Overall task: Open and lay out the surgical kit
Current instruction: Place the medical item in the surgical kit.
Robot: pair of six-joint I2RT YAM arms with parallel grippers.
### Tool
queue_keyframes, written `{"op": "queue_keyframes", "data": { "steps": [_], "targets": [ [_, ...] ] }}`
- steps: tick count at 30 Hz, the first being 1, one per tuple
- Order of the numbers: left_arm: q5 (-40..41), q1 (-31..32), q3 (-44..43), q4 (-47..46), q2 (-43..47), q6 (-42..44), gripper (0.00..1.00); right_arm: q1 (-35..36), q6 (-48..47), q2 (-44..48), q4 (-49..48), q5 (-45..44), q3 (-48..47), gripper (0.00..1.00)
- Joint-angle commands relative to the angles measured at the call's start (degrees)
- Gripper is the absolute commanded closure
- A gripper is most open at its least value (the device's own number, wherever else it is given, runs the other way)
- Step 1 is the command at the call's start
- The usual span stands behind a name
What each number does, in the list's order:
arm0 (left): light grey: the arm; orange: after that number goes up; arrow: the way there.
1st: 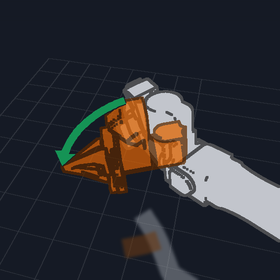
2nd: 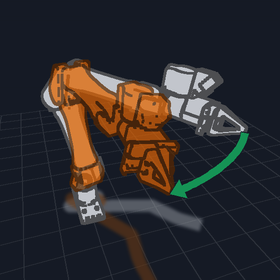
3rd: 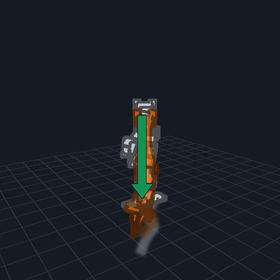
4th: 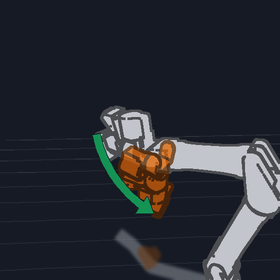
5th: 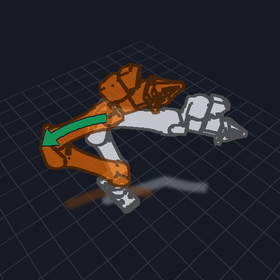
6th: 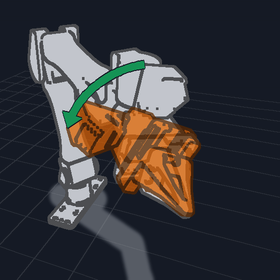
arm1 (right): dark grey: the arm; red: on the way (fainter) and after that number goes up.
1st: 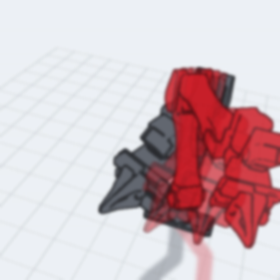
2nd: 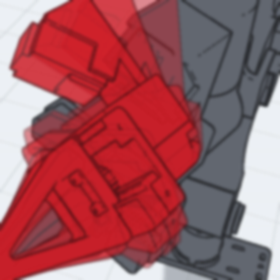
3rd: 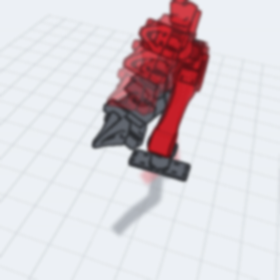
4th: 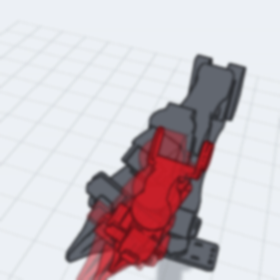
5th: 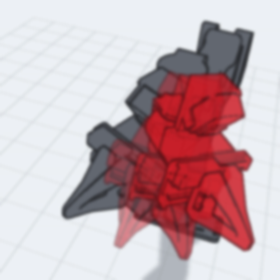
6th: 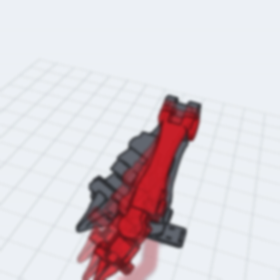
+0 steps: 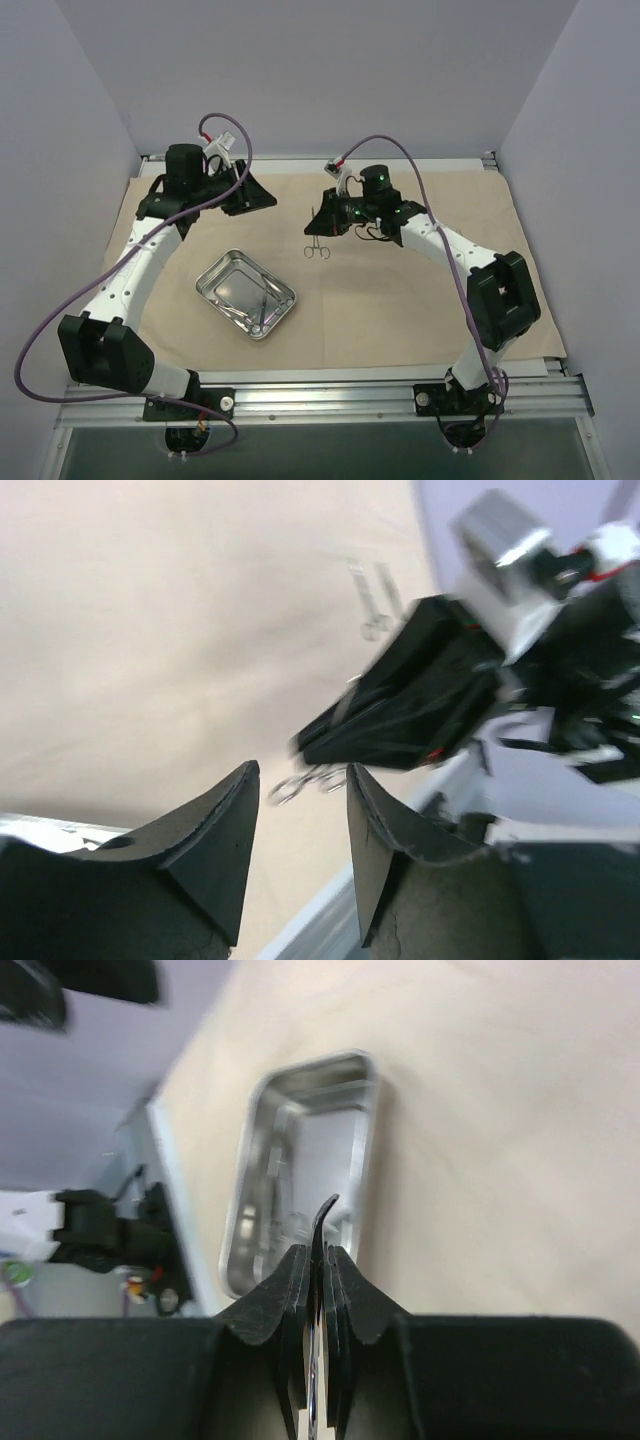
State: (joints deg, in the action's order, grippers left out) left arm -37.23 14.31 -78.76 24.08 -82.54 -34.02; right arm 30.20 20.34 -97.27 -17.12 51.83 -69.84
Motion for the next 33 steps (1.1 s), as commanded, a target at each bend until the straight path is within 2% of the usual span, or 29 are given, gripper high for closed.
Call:
{"op": "queue_keyframes", "data": {
  "steps": [1,3,6,13,20,33],
  "targets": [
    [14.34,-4.01,-4.29,15.72,0.54,9.13,0.51,-4.79,-11.36,1.13,23.28,-14.80,-6.17,1.00],
    [15.87,-6.30,-3.33,18.63,1.24,12.39,0.50,-7.41,-14.97,-0.97,29.40,-21.13,-10.13,1.00],
    [13.42,-7.80,0.00,18.03,2.12,14.07,0.50,-11.28,-19.63,-2.39,35.74,-25.18,-12.15,1.00],
    [8.67,-7.98,5.19,14.86,2.12,13.28,0.51,-19.11,-26.92,-9.07,49.10,-30.82,-17.96,1.00],
    [5.16,-9.12,7.74,12.49,-0.33,13.98,0.52,-25.61,-32.99,-11.97,49.21,-28.89,-15.06,1.00],
    [1.90,-9.73,7.39,11.78,-3.41,13.45,0.53,-29.14,-35.98,-19.79,48.24,-20.37,-15.85,1.00]
  ]
}}
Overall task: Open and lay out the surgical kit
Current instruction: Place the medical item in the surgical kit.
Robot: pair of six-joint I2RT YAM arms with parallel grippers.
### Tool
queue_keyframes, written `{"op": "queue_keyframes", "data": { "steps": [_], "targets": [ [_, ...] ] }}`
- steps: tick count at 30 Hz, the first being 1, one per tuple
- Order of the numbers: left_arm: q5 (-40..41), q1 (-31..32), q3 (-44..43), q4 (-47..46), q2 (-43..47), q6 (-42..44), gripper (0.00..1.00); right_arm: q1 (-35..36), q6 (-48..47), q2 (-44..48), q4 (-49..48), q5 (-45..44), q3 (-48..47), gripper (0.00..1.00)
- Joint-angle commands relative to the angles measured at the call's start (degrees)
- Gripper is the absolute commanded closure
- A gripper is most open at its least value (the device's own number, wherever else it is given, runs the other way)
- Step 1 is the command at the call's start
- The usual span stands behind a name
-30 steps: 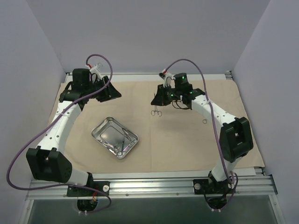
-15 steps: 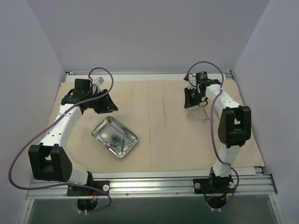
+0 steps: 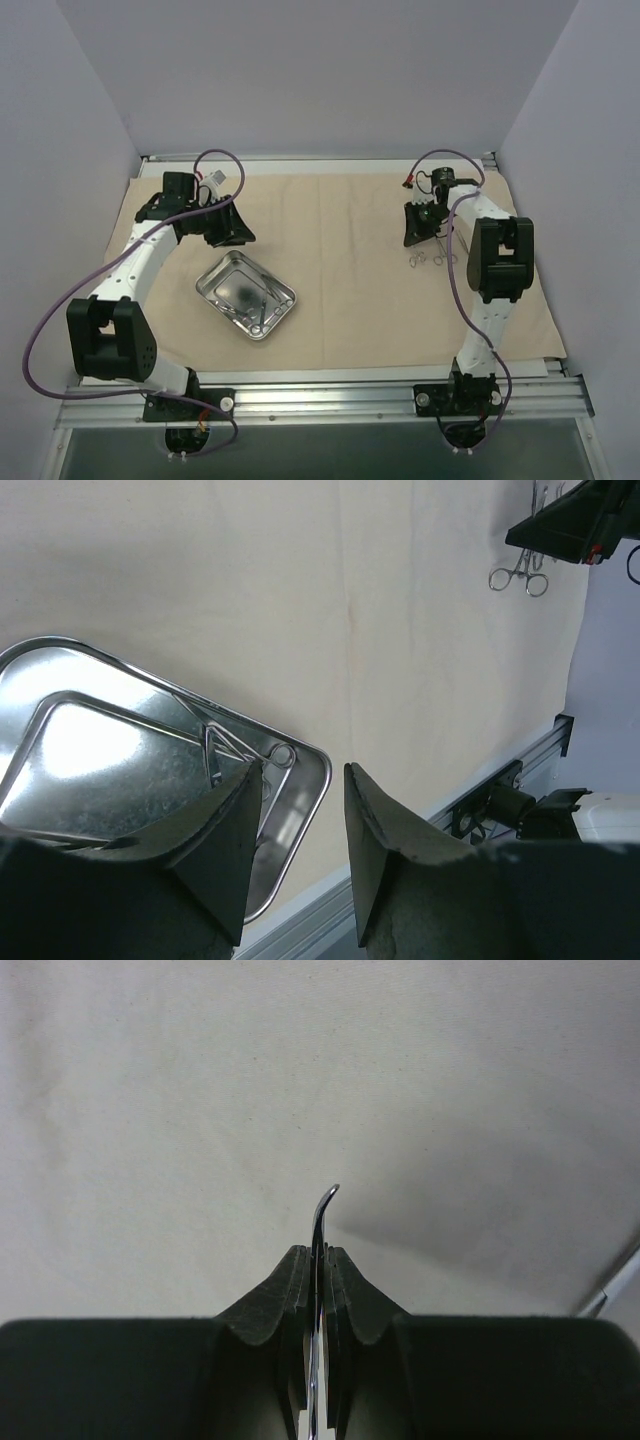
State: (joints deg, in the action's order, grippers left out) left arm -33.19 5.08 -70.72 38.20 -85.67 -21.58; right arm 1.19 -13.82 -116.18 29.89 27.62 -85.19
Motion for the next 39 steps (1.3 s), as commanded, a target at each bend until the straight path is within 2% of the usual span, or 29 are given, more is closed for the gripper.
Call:
{"op": "queue_keyframes", "data": {
  "steps": [1,9,21,22,23,30,36,39],
  "targets": [
    [-2.23,-0.60,-0.56,-2.34,-0.38,1.02,0.53,-0.40,-1.82,-1.24,1.14,4.63,-0.59,1.00],
    [-2.58,-1.21,-0.56,-2.16,-1.25,1.11,0.53,-3.74,-1.12,-3.00,0.26,4.55,-0.68,1.00],
    [-4.07,-2.71,-0.47,-3.13,-2.40,-0.04,0.53,-4.62,0.81,-4.49,-1.24,4.29,-0.33,0.95],
    [-4.08,-2.80,-0.39,-3.13,-2.49,-0.04,0.53,-4.53,0.99,-4.58,-1.32,5.25,-0.42,0.95],
    [-4.16,-2.80,-0.39,-3.13,-2.57,-0.21,0.54,-4.53,1.25,-4.58,-1.50,6.30,-0.33,1.00],
    [-4.95,-3.06,0.49,-4.18,-2.49,-0.83,0.54,-4.62,5.03,-4.32,-5.71,15.18,1.25,1.00],
    [-5.04,-3.41,0.58,-4.36,-2.75,-1.00,0.54,-4.44,5.12,-5.28,-5.72,13.43,1.95,1.00],
    [-5.04,-3.50,0.67,-4.44,-2.84,-1.00,0.54,-4.53,4.95,-5.63,-5.37,11.76,2.13,0.94]
  ]
}}
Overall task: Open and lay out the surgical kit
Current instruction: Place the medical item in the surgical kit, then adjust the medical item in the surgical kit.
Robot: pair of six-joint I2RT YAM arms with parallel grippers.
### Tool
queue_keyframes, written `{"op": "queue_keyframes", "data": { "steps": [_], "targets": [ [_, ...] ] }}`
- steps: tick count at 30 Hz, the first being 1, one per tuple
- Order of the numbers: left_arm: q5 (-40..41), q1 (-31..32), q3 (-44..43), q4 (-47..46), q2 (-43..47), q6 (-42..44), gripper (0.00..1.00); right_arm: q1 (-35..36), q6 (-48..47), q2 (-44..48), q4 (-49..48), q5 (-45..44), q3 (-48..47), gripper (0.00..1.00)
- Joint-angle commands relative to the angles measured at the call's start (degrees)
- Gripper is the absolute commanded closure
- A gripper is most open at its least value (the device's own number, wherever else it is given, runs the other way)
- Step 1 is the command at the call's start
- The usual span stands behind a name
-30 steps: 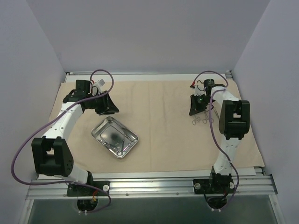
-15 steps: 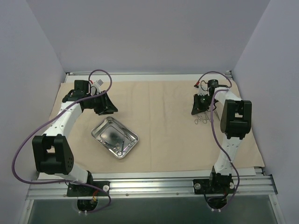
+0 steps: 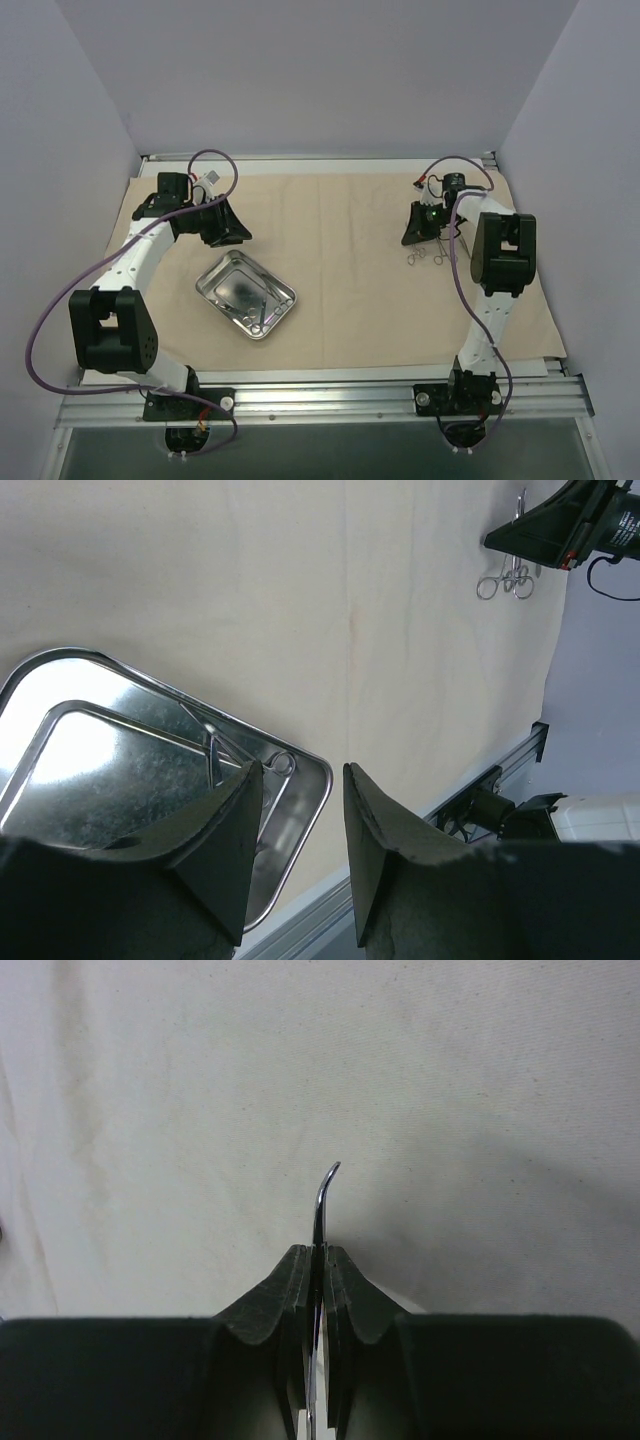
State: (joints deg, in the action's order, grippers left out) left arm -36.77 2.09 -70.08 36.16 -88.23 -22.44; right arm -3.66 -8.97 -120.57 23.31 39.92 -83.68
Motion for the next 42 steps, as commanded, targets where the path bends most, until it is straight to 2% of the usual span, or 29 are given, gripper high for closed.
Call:
{"op": "queue_keyframes", "data": {
  "steps": [1,2,8,19,23,31,42],
  "targets": [
    [-1.46,-0.59,0.04,-2.33,-0.19,-0.15,0.54,0.41,0.01,-1.33,1.30,-0.98,0.62,0.92],
    [-1.46,-0.51,0.04,-2.32,-0.28,-0.06,0.54,0.32,0.01,-1.42,1.39,-1.68,0.71,0.88],
    [-1.46,-0.59,0.04,-2.24,-0.28,-0.06,0.54,0.32,-0.26,-1.33,2.00,-4.59,0.62,0.78],
    [-0.06,-0.94,0.04,-1.01,0.16,0.02,0.54,-0.12,-0.52,1.48,3.76,-11.35,-0.25,0.76],
    [0.39,-0.94,0.47,-0.74,0.60,0.20,0.53,1.90,-1.93,2.88,5.34,-16.80,-2.45,0.71],
    [0.39,-1.03,1.35,-1.27,1.48,-0.33,0.53,13.93,-0.70,5.87,6.05,-36.12,-4.91,0.65],
    [0.65,-1.03,1.53,-0.48,2.27,0.20,0.53,15.79,1.59,4.03,5.96,-39.57,-9.13,0.66]
  ]
}}
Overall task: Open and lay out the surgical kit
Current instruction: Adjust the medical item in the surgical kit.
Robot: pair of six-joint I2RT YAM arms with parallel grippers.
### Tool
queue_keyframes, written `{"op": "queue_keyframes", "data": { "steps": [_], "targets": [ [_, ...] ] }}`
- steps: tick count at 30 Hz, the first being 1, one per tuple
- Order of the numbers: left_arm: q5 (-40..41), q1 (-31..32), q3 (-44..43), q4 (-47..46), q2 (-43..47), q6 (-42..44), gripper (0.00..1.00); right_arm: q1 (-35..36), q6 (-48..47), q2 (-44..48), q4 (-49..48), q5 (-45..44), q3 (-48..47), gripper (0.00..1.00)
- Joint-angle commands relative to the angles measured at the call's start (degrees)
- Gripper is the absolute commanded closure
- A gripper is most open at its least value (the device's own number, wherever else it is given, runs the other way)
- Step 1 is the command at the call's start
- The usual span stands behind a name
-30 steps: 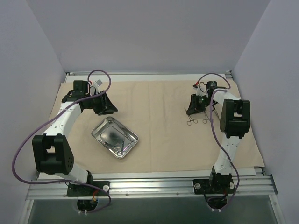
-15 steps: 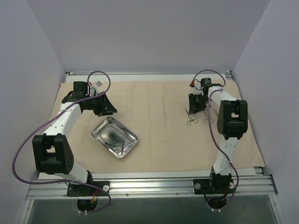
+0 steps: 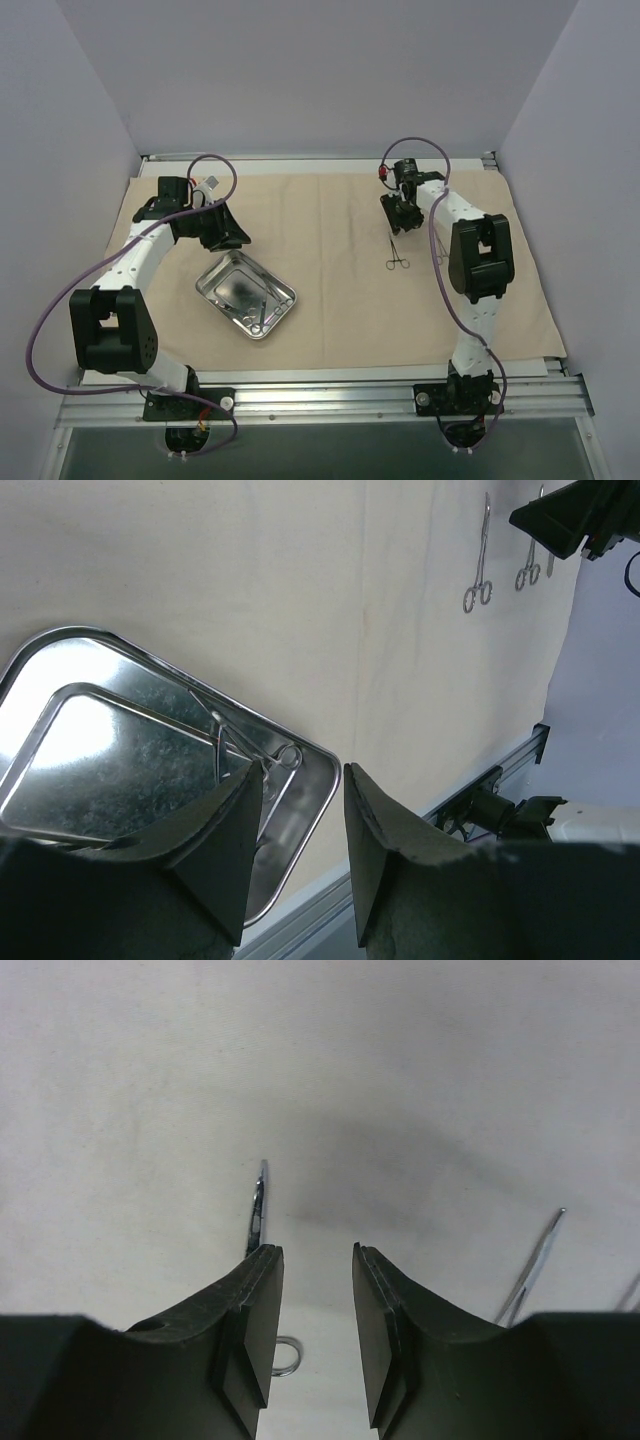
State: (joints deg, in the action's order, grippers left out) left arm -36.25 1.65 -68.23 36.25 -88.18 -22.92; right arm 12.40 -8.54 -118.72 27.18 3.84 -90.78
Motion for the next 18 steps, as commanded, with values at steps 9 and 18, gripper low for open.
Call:
{"op": "queue_keyframes", "data": {
  "steps": [9,18],
  "targets": [
    [-0.31,-0.51,-0.94,-0.65,1.35,0.77,0.53,0.95,3.26,0.94,2.18,1.17,-2.03,0.69],
    [-0.75,-0.59,-1.03,-0.83,0.99,0.86,0.53,2.27,5.72,-0.46,1.39,3.11,-1.06,0.68]
  ]
}}
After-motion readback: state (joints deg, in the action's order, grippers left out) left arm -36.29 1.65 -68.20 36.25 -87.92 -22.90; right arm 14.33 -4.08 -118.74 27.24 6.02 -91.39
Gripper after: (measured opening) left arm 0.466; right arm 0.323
